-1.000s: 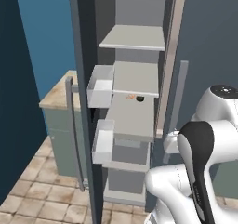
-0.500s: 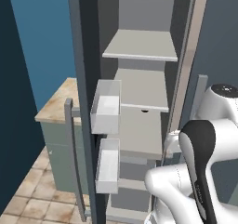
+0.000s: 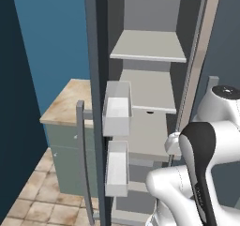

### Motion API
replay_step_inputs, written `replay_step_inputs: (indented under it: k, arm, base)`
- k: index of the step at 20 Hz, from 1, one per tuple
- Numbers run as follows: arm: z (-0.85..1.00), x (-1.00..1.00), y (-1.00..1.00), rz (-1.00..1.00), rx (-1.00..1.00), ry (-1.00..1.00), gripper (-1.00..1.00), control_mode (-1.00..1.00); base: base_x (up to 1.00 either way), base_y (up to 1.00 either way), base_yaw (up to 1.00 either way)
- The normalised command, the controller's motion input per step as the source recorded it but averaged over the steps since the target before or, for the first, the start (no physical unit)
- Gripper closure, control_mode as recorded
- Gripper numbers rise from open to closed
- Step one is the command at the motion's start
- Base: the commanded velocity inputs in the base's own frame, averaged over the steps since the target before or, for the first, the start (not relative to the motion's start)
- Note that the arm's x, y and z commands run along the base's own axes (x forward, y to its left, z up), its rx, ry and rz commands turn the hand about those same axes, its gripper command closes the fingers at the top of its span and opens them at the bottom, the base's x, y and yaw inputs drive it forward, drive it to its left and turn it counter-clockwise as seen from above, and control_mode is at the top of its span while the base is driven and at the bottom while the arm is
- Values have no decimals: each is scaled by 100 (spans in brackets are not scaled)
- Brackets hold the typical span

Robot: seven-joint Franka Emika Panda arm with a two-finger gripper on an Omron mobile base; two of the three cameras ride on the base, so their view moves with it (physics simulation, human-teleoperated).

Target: Store the kebab skewer in the freezer for long-term storage. Close the freezer door after placing the cooked food.

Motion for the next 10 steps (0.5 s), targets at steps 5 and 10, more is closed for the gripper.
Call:
replay_step_inputs:
  k: [5,10]
  arm:
    - [0,0,0,0,0,0,100,100]
    - [0,0,0,0,0,0,100,100]
  base:
    - [20,11,0]
    - [19,12,0]
